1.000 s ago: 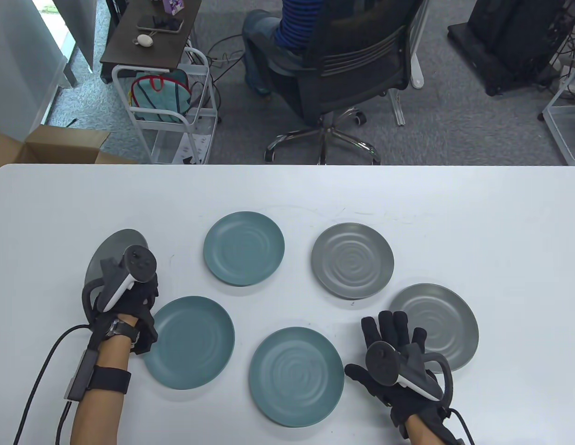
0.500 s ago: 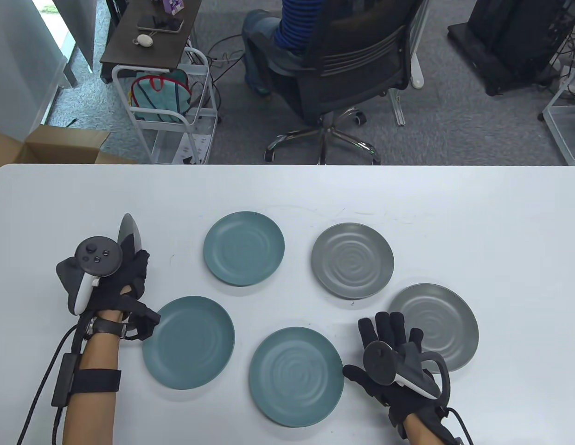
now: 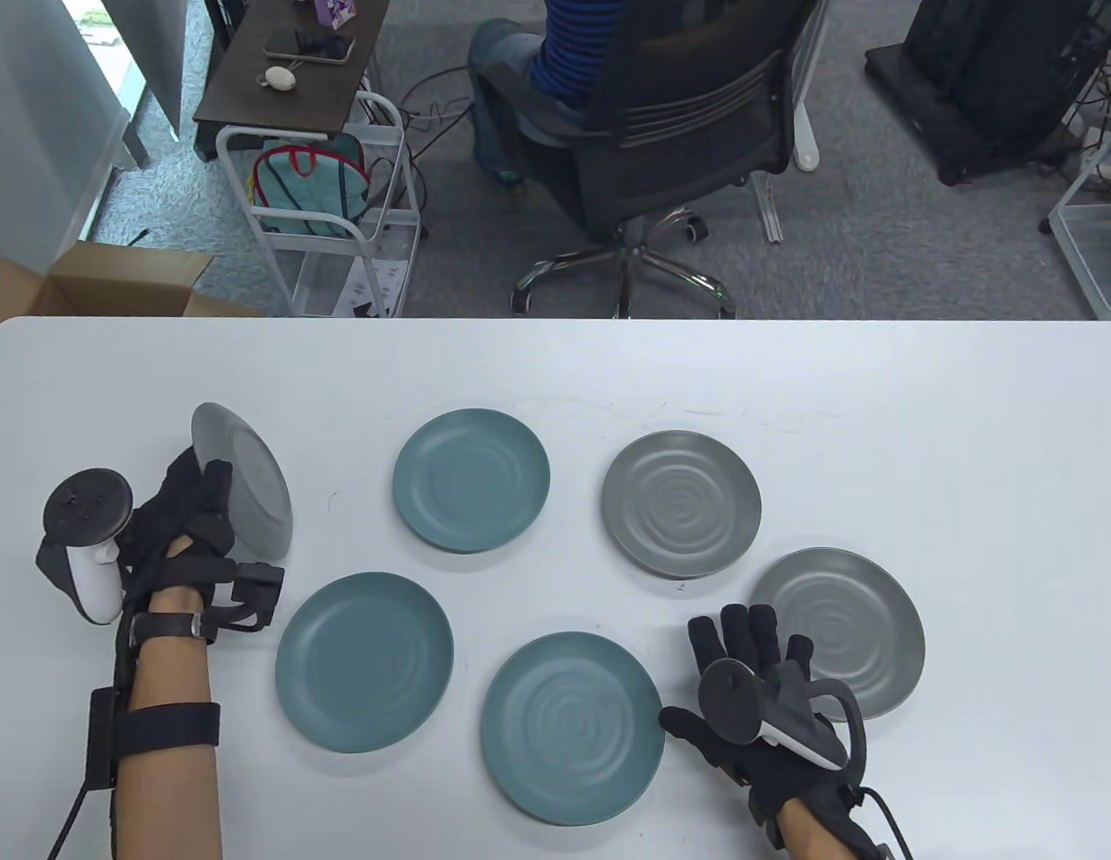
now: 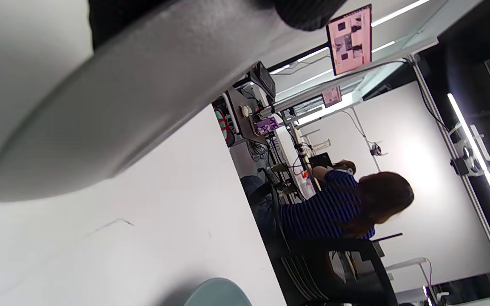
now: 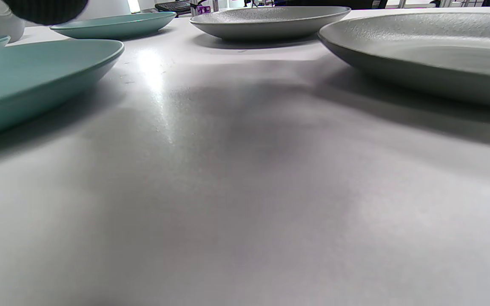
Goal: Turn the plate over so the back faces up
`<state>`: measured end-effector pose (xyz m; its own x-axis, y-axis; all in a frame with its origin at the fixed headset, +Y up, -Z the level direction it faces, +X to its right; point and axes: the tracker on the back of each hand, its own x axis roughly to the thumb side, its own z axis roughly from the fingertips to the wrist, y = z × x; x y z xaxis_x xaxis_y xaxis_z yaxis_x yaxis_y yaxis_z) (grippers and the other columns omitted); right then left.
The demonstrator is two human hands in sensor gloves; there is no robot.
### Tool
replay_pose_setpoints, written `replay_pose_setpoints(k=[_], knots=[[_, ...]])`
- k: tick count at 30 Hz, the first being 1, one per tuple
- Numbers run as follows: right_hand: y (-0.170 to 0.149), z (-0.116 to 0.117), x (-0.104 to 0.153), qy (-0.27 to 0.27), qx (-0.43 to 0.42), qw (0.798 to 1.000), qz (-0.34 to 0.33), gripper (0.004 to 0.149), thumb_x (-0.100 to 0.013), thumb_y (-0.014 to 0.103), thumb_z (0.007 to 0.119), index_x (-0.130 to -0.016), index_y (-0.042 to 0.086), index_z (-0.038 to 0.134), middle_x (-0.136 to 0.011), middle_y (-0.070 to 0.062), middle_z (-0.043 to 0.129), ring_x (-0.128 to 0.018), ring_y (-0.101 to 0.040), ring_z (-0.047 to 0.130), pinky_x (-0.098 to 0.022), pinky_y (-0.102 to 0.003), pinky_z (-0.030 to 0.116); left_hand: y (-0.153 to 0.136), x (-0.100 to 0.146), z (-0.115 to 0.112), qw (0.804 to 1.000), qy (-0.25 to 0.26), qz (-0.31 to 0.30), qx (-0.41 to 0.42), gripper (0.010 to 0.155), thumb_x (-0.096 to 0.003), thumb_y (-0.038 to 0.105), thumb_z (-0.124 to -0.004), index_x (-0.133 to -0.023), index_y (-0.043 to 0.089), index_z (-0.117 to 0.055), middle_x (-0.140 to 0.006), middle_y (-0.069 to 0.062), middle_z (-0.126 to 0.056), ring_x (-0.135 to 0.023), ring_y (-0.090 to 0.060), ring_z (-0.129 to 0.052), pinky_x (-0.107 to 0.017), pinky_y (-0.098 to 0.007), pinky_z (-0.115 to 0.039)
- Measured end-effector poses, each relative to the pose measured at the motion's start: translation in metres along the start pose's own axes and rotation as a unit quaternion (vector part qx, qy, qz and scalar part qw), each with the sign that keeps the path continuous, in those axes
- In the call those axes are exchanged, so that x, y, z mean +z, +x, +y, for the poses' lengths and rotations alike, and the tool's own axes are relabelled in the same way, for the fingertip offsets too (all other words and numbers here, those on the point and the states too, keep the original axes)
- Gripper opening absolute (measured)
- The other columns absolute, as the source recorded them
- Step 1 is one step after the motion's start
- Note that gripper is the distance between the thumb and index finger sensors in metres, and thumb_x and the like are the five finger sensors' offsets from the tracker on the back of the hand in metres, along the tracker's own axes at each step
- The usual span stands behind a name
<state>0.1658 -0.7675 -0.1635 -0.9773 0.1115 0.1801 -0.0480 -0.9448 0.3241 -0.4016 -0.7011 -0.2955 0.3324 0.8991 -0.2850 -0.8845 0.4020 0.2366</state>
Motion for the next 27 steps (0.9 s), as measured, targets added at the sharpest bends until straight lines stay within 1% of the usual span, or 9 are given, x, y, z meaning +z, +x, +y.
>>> replay_pose_setpoints(k=[2, 7, 11, 15, 20, 25, 27], knots=[[0.000, 0.000, 0.000, 0.001, 0.000, 1.000, 0.000, 0.095, -0.047, 0.069, 0.059, -0.114, 0.016, 0.017, -0.118, -0.024, 0.015, -0.107, -0.048, 0.011, -0.072, -0.073, 0.021, -0.009, -0.004, 0.004, 1.000, 0.001, 0.016, 0.014, 0.056, -0.0586, 0.035, -0.063, -0.104, 0.003, -0.061, -0.090, -0.020, -0.081, -0.075, -0.029, -0.104, -0.044, -0.031, -0.095], [0.001, 0.000, -0.001, 0.002, 0.001, 1.000, 0.000, 0.094, -0.047, 0.069, 0.059, -0.114, 0.016, 0.017, -0.119, -0.024, 0.015, -0.107, -0.048, 0.011, -0.072, -0.073, 0.021, -0.035, -0.012, 0.010, 0.997, 0.006, 0.066, 0.040, 0.056, -0.0583, 0.035, -0.063, -0.103, 0.001, -0.063, -0.085, -0.019, -0.084, -0.067, -0.027, -0.108, -0.041, -0.028, -0.097], [0.001, 0.000, -0.001, 0.004, 0.002, 1.000, 0.001, 0.094, -0.047, 0.069, 0.059, -0.114, 0.016, 0.017, -0.118, -0.024, 0.015, -0.107, -0.048, 0.011, -0.072, -0.073, 0.021, -0.057, -0.015, 0.013, 0.993, 0.009, 0.104, 0.055, 0.058, -0.0583, 0.036, -0.063, -0.104, 0.000, -0.061, -0.084, -0.016, -0.085, -0.064, -0.027, -0.109, -0.040, -0.028, -0.096], [0.000, 0.001, -0.001, 0.004, 0.003, 1.000, 0.003, 0.095, -0.047, 0.069, 0.059, -0.114, 0.016, 0.017, -0.118, -0.024, 0.015, -0.107, -0.048, 0.011, -0.072, -0.073, 0.021, -0.078, -0.016, 0.013, 0.989, 0.015, 0.136, 0.060, 0.060, -0.0585, 0.036, -0.063, -0.104, -0.002, -0.061, -0.083, -0.017, -0.085, -0.061, -0.027, -0.109, -0.038, -0.028, -0.096], [0.001, 0.001, -0.001, 0.005, 0.004, 1.000, 0.004, 0.094, -0.047, 0.069, 0.059, -0.114, 0.016, 0.017, -0.118, -0.024, 0.014, -0.107, -0.048, 0.011, -0.072, -0.073, 0.021, -0.093, -0.019, 0.011, 0.984, 0.019, 0.169, 0.043, 0.062, -0.0588, 0.037, -0.062, -0.104, -0.005, -0.059, -0.082, -0.019, -0.084, -0.059, -0.029, -0.108, -0.036, -0.028, -0.095], [0.000, 0.001, -0.001, 0.003, 0.003, 1.000, 0.005, 0.094, -0.047, 0.069, 0.059, -0.114, 0.016, 0.017, -0.118, -0.024, 0.014, -0.107, -0.048, 0.011, -0.072, -0.073, 0.021, -0.100, -0.020, 0.010, 0.982, 0.027, 0.188, 0.011, 0.063, -0.0589, 0.037, -0.062, -0.104, -0.008, -0.060, -0.082, -0.021, -0.084, -0.060, -0.031, -0.105, -0.035, -0.029, -0.094], [0.000, 0.001, -0.001, 0.002, 0.003, 1.000, 0.005, 0.094, -0.047, 0.069, 0.059, -0.114, 0.016, 0.017, -0.118, -0.024, 0.015, -0.107, -0.048, 0.011, -0.072, -0.073, 0.021, -0.101, -0.020, 0.009, 0.980, 0.026, 0.196, -0.014, 0.064, -0.0589, 0.037, -0.062, -0.104, -0.008, -0.061, -0.082, -0.021, -0.084, -0.061, -0.032, -0.104, -0.034, -0.029, -0.094]])
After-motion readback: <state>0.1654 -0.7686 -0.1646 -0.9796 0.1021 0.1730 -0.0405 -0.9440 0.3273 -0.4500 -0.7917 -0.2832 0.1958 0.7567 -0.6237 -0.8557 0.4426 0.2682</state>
